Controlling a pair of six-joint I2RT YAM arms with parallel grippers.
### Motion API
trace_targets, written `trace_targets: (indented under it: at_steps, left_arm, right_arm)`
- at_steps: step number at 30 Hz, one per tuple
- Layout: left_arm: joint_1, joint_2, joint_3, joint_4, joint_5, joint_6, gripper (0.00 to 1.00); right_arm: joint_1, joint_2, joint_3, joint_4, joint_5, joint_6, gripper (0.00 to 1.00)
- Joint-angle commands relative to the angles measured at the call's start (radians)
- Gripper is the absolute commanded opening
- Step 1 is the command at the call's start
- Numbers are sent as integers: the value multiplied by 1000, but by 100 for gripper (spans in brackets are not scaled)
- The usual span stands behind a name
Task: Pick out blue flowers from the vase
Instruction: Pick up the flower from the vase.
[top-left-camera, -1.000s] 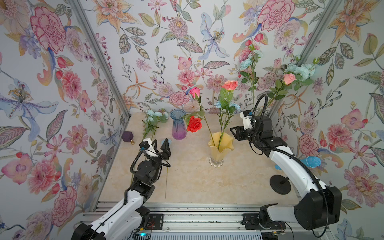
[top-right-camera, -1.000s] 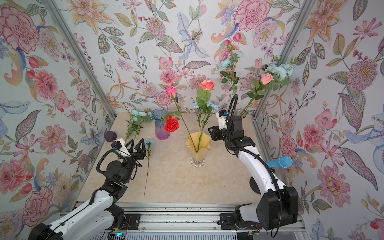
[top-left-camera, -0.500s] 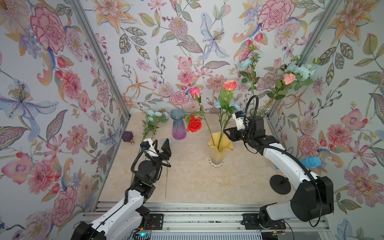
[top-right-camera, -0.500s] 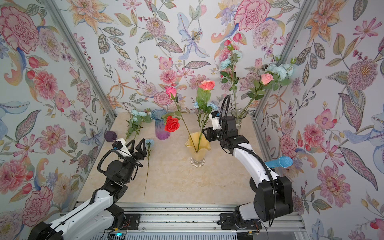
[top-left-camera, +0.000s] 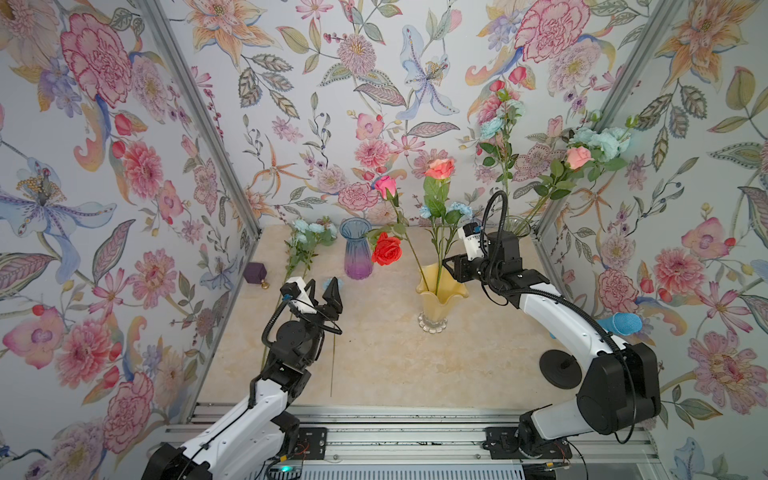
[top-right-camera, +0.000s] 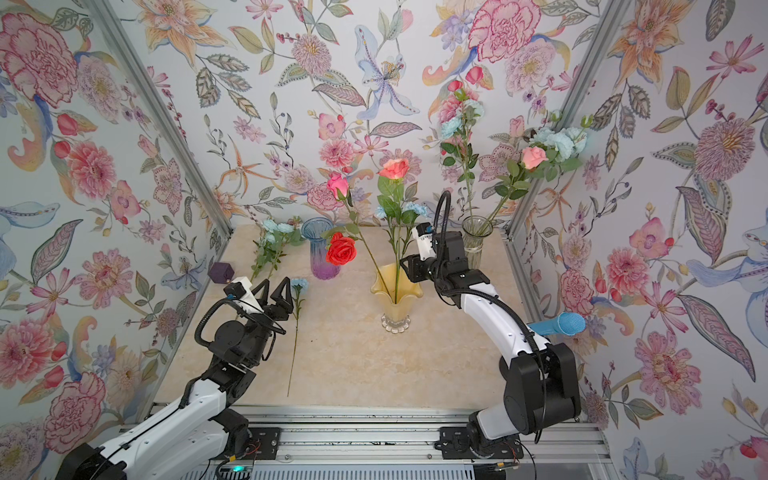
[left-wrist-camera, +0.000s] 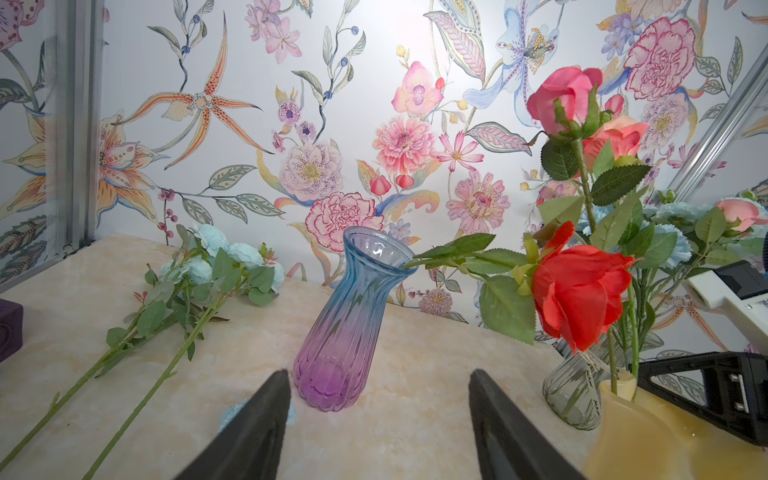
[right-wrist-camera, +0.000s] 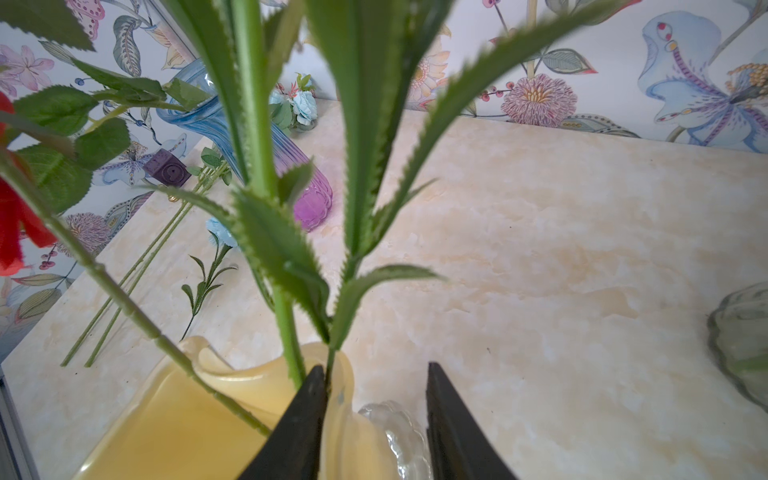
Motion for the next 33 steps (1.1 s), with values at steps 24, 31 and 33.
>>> trace_targets:
  at_steps: [24, 31, 33]
  left_arm:
    - [-14, -3, -11, 36, -16, -6, 70]
    - [-14, -1, -8, 39, -6, -5, 70]
    - [-13, 2, -6, 37, 0, -5, 70]
  right_arm:
    - [22, -17, 13, 94, -57, 43, 6]
    - [32, -127, 17, 56, -6, 41, 5]
    - [33, -164, 10, 46, 25, 42, 5]
